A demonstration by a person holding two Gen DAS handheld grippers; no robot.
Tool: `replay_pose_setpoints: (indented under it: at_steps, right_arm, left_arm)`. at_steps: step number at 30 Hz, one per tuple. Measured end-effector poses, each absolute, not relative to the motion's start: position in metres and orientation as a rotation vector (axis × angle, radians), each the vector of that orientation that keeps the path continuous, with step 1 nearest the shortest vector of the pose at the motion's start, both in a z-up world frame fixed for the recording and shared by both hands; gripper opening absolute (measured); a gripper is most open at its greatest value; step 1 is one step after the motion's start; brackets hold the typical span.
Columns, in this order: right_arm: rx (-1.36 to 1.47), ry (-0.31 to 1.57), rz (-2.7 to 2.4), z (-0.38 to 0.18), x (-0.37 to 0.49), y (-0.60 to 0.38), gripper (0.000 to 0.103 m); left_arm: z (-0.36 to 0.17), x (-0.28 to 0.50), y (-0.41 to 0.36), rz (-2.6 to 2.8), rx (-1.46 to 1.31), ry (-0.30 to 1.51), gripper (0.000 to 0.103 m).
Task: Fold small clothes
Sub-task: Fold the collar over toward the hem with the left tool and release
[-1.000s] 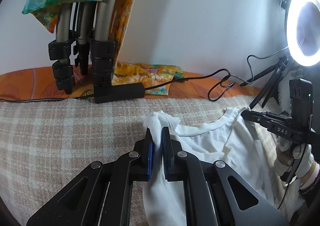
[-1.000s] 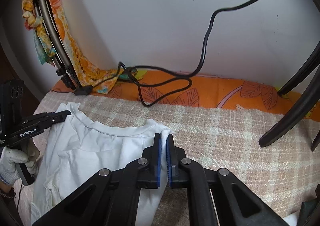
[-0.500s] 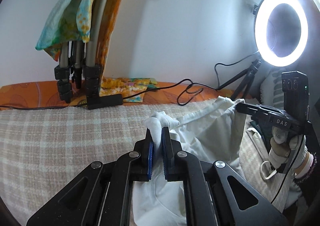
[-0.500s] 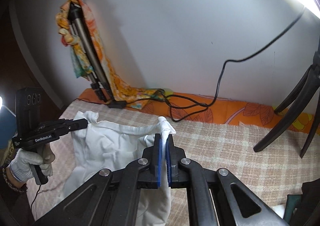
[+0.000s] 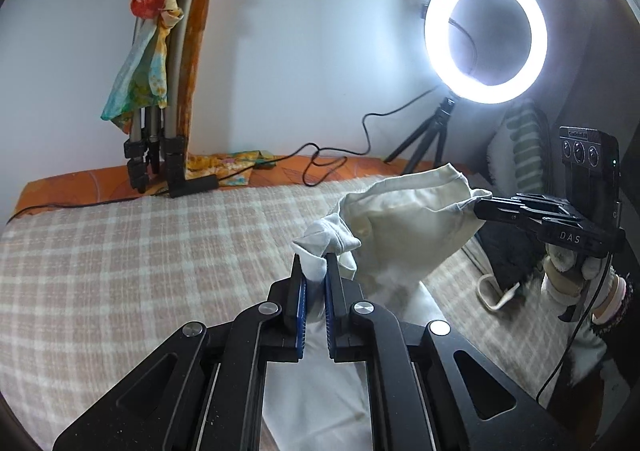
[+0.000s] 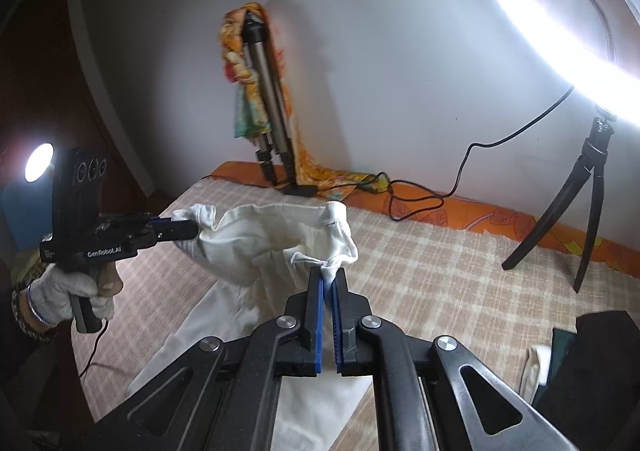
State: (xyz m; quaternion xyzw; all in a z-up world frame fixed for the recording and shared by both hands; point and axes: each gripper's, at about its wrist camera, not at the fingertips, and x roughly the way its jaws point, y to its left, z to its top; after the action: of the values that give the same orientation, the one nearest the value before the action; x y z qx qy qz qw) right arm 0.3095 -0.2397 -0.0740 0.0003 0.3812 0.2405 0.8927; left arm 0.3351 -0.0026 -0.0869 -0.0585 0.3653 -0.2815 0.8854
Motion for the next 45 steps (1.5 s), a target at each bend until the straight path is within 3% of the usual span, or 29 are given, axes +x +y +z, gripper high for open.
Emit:
replay_pose_setpoints:
  at_steps: [9,16,29,33,37,40,45]
  right_arm:
    - [-0.013,0.803,0.562,-0.082,0.222,-0.236,0.001]
    - [-0.077,0.856,0.592,-0.121,0.161,-0.232,0.001]
    - [-0.221,0.817,0.542,-0.154,0.115,-0.239,0.001]
    - [-0.322,0.801,0.526,-0.159,0.105,-0.236,0.003]
    - [-0.411,0.793,0.517,-0.167,0.087,-0.234,0.007]
    - [-0.423,0.786,0.533,-0.166,0.074,-0.236,0.020]
    - [-0.339,0.758,0.546,-0.149,0.064,-0.244,0.023]
  left_arm:
    - [-0.107,0.262,0.007,-0.608,-0.127,0.770,0.006]
    - [-0.143,0.206,0.014,-0.614,-0.104,0.828,0.006]
    - [-0.156,0.166,0.017,-0.632,-0.055,0.797,0.006]
    - [-0.170,0.157,0.018,-0.654,-0.041,0.873,0.006]
    - [-0.175,0.143,0.026,-0.634,-0.004,0.905,0.007]
    - [-0.166,0.133,0.032,-0.626,0.030,0.889,0.007]
    - [-0.144,0.129,0.035,-0.601,0.049,0.811,0.011]
